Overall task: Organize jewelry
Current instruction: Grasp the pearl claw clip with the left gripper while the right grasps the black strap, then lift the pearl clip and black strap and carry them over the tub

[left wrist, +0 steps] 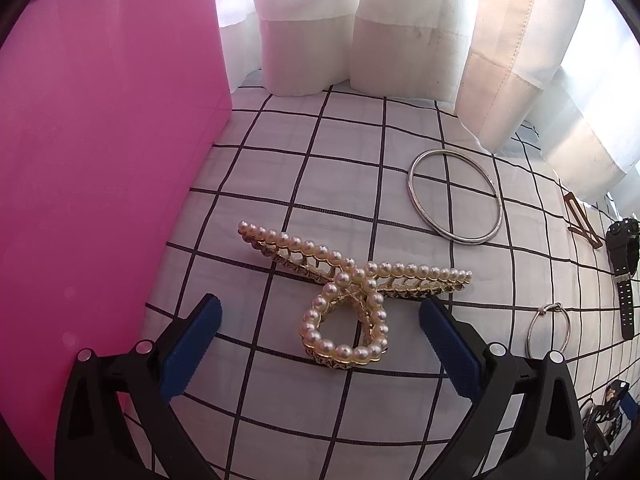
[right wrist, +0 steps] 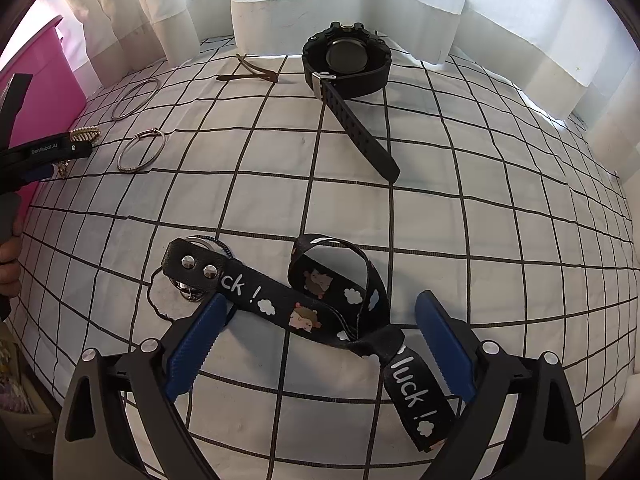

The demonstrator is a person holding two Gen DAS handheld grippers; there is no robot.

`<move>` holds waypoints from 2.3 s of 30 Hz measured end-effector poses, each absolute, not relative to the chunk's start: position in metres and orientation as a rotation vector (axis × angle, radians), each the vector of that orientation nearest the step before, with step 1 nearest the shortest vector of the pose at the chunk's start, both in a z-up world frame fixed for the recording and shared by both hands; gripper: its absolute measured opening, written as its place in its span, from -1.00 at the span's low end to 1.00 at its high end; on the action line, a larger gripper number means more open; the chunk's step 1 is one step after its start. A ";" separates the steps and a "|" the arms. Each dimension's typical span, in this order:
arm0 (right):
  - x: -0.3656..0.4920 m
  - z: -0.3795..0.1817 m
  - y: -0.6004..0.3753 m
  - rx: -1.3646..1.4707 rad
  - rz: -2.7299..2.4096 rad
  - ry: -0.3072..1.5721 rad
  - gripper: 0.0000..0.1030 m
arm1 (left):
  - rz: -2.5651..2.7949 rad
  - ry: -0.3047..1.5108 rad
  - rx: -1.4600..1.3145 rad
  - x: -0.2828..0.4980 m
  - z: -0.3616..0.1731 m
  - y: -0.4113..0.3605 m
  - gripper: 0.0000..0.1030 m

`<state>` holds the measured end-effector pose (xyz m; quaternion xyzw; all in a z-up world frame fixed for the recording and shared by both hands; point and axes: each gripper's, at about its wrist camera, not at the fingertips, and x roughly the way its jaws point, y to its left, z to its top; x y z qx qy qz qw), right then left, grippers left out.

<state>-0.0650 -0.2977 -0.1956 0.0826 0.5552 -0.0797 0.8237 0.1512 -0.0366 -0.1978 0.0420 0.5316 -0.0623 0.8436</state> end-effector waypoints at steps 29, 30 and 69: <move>-0.072 -0.177 -0.291 0.248 -0.082 1.078 -0.57 | -0.249 1.078 0.098 0.129 -0.175 -0.042 -0.42; -0.073 -0.175 -0.293 0.260 -0.082 1.068 -0.57 | -0.253 1.075 0.094 0.127 -0.172 -0.042 -0.42; -0.047 -0.005 -0.259 0.166 0.080 0.699 -0.57 | -0.265 0.829 0.062 0.062 -0.013 -0.025 -0.42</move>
